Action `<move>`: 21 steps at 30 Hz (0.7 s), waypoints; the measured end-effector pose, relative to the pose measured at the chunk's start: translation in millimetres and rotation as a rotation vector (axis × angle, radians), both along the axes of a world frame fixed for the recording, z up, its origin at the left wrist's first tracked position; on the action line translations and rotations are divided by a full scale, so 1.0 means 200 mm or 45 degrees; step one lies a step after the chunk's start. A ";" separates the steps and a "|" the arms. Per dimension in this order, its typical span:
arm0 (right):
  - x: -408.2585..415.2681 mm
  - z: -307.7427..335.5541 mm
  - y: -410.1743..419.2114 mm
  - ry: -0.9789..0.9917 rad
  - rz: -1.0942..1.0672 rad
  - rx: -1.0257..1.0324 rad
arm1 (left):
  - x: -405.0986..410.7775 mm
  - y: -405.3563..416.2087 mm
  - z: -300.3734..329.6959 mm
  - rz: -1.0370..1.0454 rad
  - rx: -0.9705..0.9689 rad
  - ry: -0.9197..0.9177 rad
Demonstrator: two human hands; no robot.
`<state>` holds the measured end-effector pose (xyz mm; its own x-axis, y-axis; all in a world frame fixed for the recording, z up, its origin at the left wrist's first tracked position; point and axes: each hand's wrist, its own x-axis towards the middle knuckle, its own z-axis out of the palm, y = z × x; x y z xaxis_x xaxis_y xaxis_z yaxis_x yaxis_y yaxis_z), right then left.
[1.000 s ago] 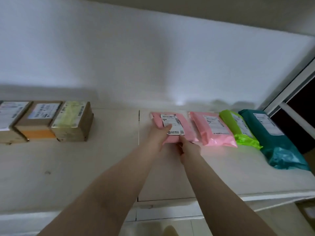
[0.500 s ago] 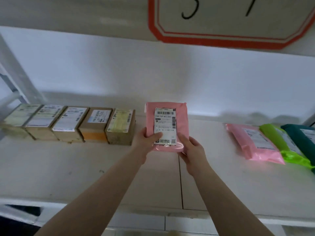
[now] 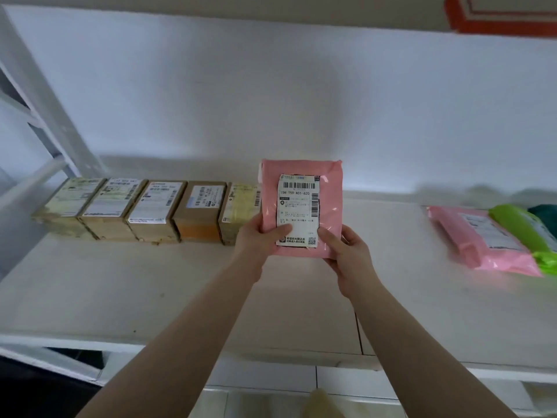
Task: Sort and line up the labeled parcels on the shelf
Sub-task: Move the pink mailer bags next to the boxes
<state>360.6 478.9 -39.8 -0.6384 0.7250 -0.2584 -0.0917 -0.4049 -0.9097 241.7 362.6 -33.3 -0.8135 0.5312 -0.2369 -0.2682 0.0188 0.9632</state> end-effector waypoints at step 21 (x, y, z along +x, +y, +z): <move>0.09 0.01 0.08 0.037 -0.077 -0.027 | 0.08 0.12 -0.02 0.023 0.004 0.036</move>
